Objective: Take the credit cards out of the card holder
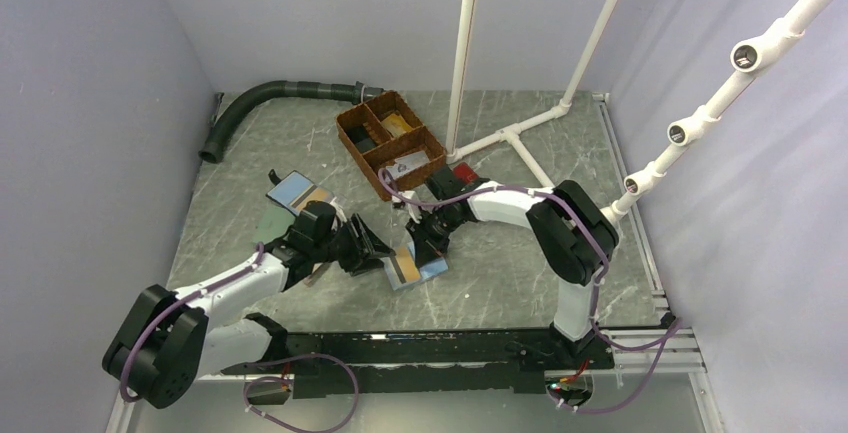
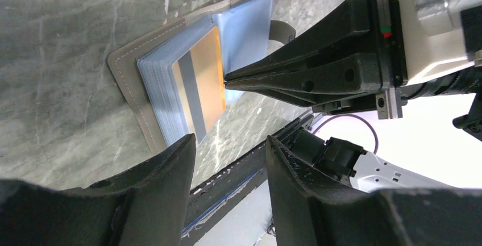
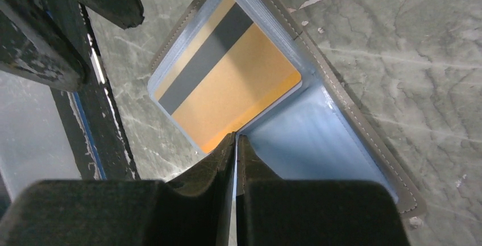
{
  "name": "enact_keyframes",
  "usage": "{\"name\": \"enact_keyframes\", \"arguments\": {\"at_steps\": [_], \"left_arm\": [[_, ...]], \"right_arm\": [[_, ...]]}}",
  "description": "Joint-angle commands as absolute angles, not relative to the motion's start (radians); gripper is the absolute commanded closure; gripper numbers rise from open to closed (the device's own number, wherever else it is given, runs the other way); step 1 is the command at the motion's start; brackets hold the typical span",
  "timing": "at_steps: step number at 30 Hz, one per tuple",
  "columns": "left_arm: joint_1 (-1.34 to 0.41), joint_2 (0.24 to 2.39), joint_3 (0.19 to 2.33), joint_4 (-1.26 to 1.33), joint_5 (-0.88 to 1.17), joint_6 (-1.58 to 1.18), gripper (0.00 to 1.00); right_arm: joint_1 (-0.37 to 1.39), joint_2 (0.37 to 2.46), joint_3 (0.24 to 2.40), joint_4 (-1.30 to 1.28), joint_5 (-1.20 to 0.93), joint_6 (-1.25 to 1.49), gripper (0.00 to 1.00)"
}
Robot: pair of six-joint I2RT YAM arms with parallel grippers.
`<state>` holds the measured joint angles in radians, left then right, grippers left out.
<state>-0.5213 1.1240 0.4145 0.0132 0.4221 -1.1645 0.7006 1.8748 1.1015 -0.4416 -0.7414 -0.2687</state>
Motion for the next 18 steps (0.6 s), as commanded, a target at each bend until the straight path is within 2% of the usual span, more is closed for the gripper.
{"name": "enact_keyframes", "arguments": {"at_steps": [1, 18], "left_arm": [[-0.526, 1.156, 0.403, 0.041, 0.430, -1.195, 0.46], [-0.526, 1.187, 0.410, 0.048, 0.412, -1.187, 0.45]], "right_arm": [[0.711, 1.904, 1.128, -0.368, -0.747, -0.153, 0.93], [0.720, 1.952, 1.152, -0.352, -0.789, -0.060, 0.92]]}}
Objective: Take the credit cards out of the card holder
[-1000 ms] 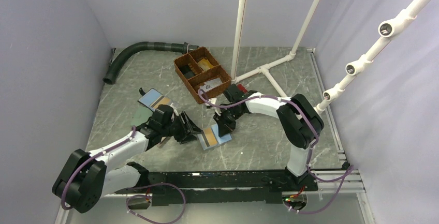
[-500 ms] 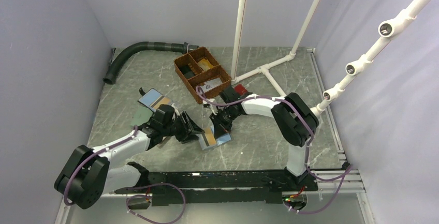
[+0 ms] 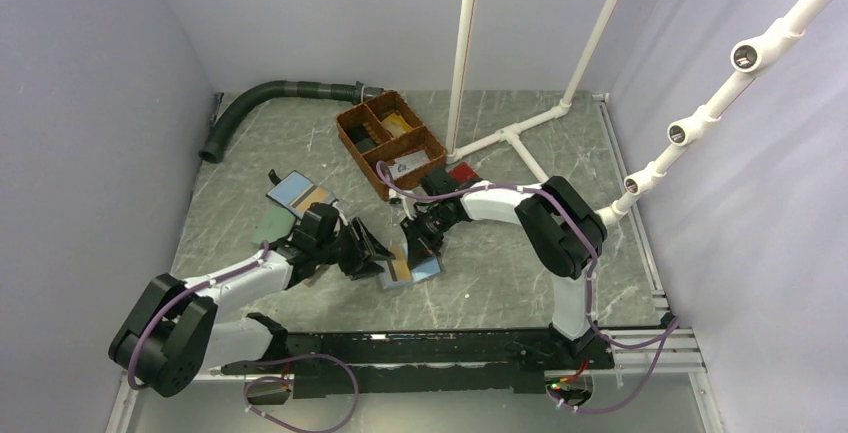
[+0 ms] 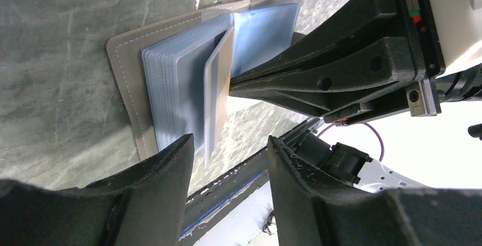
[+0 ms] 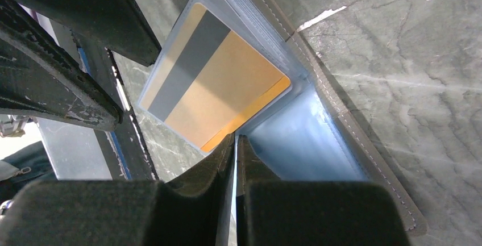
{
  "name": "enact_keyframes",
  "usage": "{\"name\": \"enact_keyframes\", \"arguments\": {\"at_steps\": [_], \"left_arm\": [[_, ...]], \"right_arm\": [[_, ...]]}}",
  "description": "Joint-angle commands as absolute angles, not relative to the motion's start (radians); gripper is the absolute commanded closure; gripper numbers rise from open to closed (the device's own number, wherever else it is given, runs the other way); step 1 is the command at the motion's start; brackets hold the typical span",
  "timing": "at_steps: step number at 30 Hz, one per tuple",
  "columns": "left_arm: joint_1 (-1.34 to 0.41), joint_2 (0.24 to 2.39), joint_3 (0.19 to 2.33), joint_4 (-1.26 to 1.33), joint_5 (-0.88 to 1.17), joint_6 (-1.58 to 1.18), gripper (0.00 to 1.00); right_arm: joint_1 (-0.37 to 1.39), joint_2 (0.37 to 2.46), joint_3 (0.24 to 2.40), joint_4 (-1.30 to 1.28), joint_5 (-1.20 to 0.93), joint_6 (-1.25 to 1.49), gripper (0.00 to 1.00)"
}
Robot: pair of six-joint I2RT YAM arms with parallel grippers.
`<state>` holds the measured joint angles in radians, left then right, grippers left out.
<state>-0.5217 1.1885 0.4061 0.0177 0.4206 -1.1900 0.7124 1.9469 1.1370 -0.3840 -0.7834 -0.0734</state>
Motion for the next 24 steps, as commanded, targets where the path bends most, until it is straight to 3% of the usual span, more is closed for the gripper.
{"name": "enact_keyframes", "arguments": {"at_steps": [1, 6, 12, 24], "left_arm": [[-0.525, 1.190, 0.414, 0.048, 0.413, -1.185, 0.45], [-0.526, 1.210, 0.436, 0.035, 0.424, -1.164, 0.47], [-0.526, 1.234, 0.453, 0.033, 0.441, -1.150, 0.56], [-0.526, 1.152, 0.497, -0.102, 0.419, -1.114, 0.57]], "right_arm": [[0.720, 1.954, 1.153, -0.354, -0.790, -0.061, 0.92], [0.721, 1.963, 1.160, -0.362, -0.789, -0.064, 0.92], [0.721, 1.960, 1.159, -0.364, -0.789, -0.069, 0.92], [0.720, 1.965, 1.165, -0.368, -0.778, -0.068, 0.92]]}}
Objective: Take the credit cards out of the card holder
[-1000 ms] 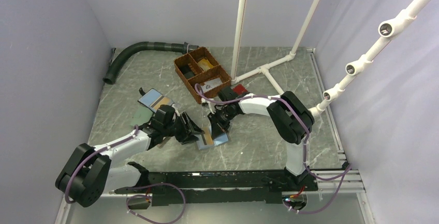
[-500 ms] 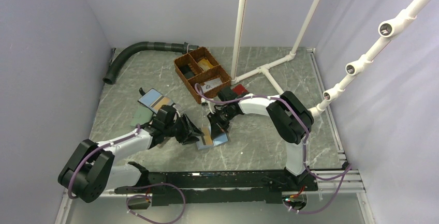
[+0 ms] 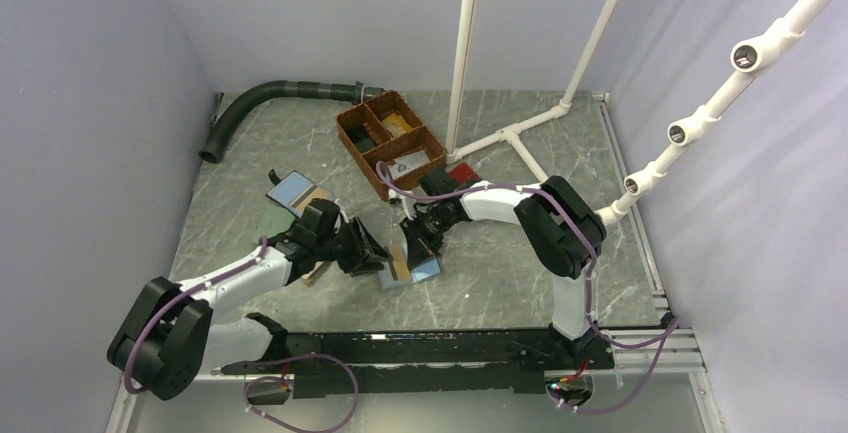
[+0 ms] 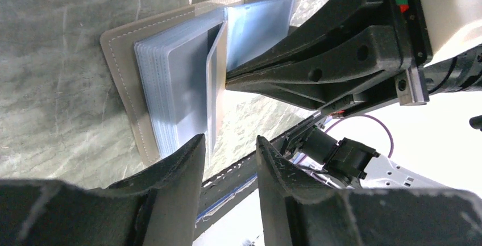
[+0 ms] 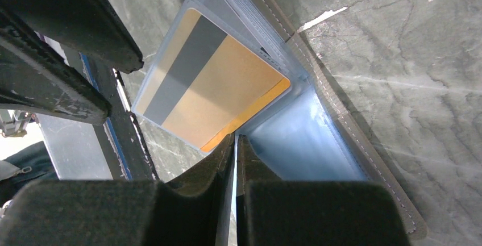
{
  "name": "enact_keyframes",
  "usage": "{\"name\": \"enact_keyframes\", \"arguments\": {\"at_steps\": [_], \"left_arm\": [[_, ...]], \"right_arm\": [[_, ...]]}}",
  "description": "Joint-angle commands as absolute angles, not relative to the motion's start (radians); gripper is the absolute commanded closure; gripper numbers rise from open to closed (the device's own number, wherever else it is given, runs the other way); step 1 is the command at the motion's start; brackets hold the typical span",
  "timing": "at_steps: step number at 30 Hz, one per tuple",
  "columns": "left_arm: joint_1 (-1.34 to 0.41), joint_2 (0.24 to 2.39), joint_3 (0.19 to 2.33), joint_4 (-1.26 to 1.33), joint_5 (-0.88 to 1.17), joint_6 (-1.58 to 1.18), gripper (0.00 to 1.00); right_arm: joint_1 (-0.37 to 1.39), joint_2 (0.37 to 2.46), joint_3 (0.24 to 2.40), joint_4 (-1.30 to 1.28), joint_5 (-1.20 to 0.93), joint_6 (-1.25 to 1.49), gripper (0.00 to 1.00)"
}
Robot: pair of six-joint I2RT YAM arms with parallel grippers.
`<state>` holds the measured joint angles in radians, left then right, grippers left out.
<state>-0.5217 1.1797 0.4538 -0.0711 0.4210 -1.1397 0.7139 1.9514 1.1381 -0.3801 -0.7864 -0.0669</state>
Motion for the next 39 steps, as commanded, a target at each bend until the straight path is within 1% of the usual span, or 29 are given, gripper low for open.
{"name": "enact_keyframes", "arguments": {"at_steps": [1, 6, 11, 17, 21, 23, 28, 32, 35, 39], "left_arm": [[-0.526, 1.152, 0.498, -0.102, 0.421, -1.114, 0.57], [-0.528, 1.161, 0.507, -0.081, 0.434, -1.114, 0.60], [-0.532, 1.187, 0.511, -0.046, 0.456, -1.114, 0.68], [-0.543, 1.240, 0.516, -0.016, 0.480, -1.113, 0.69], [-0.546, 1.249, 0.512, -0.012, 0.476, -1.111, 0.73], [-0.546, 1.246, 0.508, -0.012, 0.476, -1.109, 0.72], [-0.546, 1.244, 0.518, -0.038, 0.473, -1.097, 0.62], [-0.547, 1.234, 0.563, -0.168, 0.421, -1.050, 0.59], [-0.553, 1.237, 0.584, -0.205, 0.404, -1.031, 0.57], [-0.561, 1.263, 0.587, -0.162, 0.422, -1.038, 0.58]], "right_arm": [[0.721, 1.965, 1.166, -0.368, -0.778, -0.068, 0.92], [0.721, 1.960, 1.163, -0.365, -0.778, -0.067, 0.92], [0.720, 1.959, 1.164, -0.368, -0.776, -0.070, 0.92], [0.721, 1.954, 1.166, -0.369, -0.786, -0.071, 0.92], [0.721, 1.947, 1.161, -0.368, -0.804, -0.075, 0.92], [0.720, 1.945, 1.162, -0.369, -0.804, -0.078, 0.92], [0.720, 1.947, 1.162, -0.371, -0.797, -0.078, 0.92], [0.719, 1.945, 1.163, -0.370, -0.794, -0.078, 0.92], [0.719, 1.945, 1.160, -0.370, -0.796, -0.076, 0.92], [0.719, 1.947, 1.163, -0.370, -0.798, -0.075, 0.92]]}}
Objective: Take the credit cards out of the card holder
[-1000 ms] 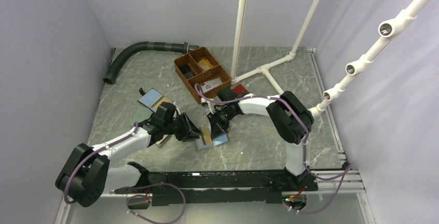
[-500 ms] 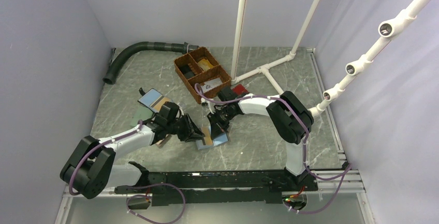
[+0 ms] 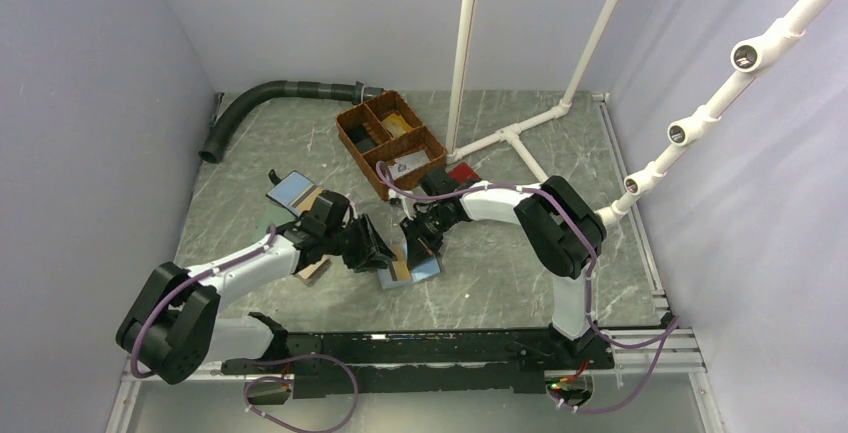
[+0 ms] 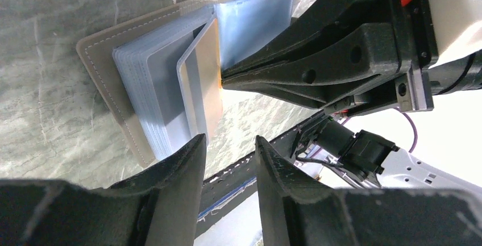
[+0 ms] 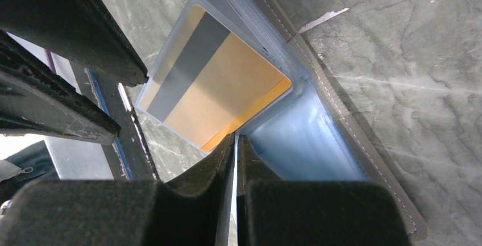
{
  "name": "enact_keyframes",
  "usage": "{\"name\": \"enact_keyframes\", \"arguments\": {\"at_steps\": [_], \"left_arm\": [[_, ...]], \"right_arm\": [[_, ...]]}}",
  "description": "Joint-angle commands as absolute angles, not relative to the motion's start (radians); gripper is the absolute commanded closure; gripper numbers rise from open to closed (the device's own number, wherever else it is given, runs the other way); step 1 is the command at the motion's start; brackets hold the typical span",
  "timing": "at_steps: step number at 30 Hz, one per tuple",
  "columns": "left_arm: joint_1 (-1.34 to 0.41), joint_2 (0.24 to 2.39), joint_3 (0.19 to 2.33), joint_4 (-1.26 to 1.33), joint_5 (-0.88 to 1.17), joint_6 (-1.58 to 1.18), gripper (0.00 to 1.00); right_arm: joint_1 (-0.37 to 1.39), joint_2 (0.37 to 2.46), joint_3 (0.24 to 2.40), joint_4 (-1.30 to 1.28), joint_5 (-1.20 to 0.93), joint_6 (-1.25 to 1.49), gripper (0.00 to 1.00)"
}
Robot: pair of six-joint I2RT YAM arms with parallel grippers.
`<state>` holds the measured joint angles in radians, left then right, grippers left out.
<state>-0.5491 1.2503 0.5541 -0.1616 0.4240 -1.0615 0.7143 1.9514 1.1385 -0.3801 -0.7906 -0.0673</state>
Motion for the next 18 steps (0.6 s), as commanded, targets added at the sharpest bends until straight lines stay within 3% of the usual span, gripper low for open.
{"name": "enact_keyframes", "arguments": {"at_steps": [1, 18], "left_arm": [[-0.566, 1.274, 0.589, -0.158, 0.424, -1.037, 0.58], [-0.605, 1.344, 0.717, -0.373, 0.308, -0.971, 0.53]], "right_arm": [[0.719, 1.945, 1.162, -0.370, -0.798, -0.075, 0.92], [0.720, 1.937, 1.159, -0.368, -0.792, -0.075, 0.92]]}}
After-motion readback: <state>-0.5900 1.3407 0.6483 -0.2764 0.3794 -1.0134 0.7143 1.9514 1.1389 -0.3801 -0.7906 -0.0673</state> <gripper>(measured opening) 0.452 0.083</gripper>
